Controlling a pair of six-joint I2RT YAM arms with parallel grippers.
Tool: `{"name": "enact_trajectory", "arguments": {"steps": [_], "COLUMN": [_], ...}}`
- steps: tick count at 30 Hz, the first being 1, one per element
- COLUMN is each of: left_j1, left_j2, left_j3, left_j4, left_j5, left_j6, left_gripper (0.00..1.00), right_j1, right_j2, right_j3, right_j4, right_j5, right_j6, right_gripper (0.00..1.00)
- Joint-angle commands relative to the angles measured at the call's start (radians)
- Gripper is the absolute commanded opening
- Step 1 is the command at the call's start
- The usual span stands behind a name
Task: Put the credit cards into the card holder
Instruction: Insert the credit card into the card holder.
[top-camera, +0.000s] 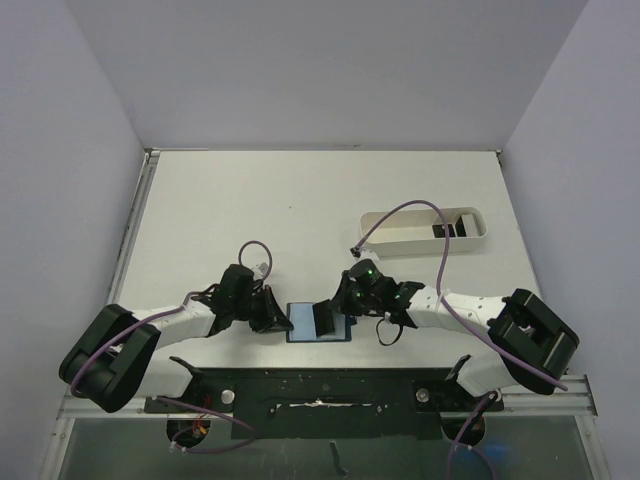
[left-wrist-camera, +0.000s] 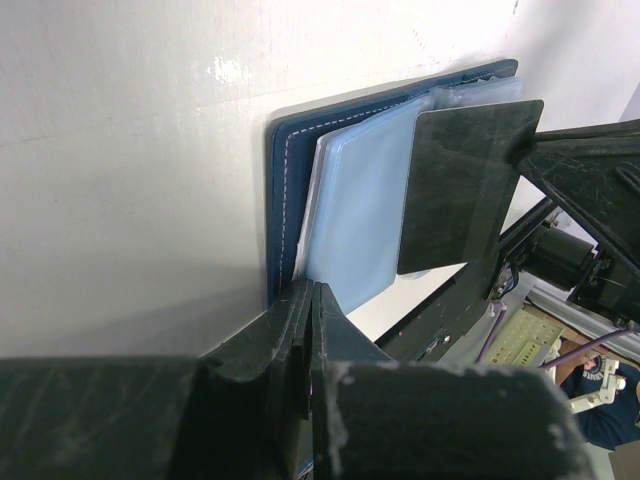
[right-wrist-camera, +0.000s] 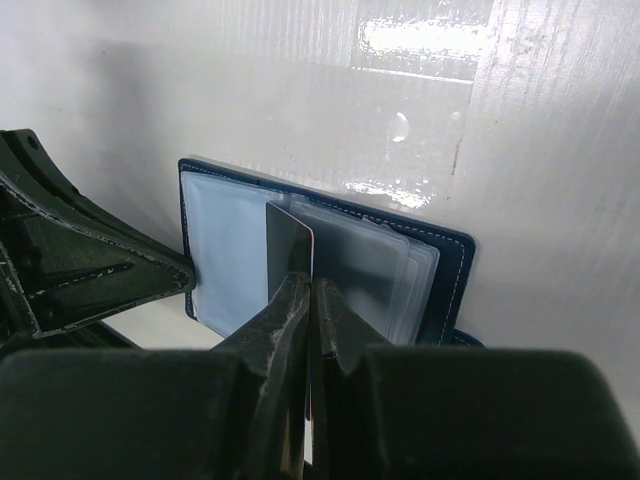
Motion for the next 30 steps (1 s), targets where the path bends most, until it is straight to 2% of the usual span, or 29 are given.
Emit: {"name": "enact_trajectory", "arguments": {"steps": [1,24,30], "left_j1": [-0.006,-0.011,-0.013], "left_j2": [-0.01,-0.015,-0.008], "left_j3": [-0.015,-0.029,-0.029], "left_j4": [0.003,0.013,0.021], "left_j5": [-0.049,-0.052,-0.049], "left_j6": [0.016,0.005,0.006], "left_gripper": [0.0,0.0,0.0], "right_j1": [-0.005,0.019,0.031], "right_j2": [-0.012,-0.015,0.029], "right_j3": [-0.008,-0.006,-0.001], "right_j4": [0.003,-0.025,0.028], "right_j5": [0.048,0.085,0.052], "right_j6": [0.005,0.008,-0.016], "right_gripper": [0.0,0.0,0.0]}}
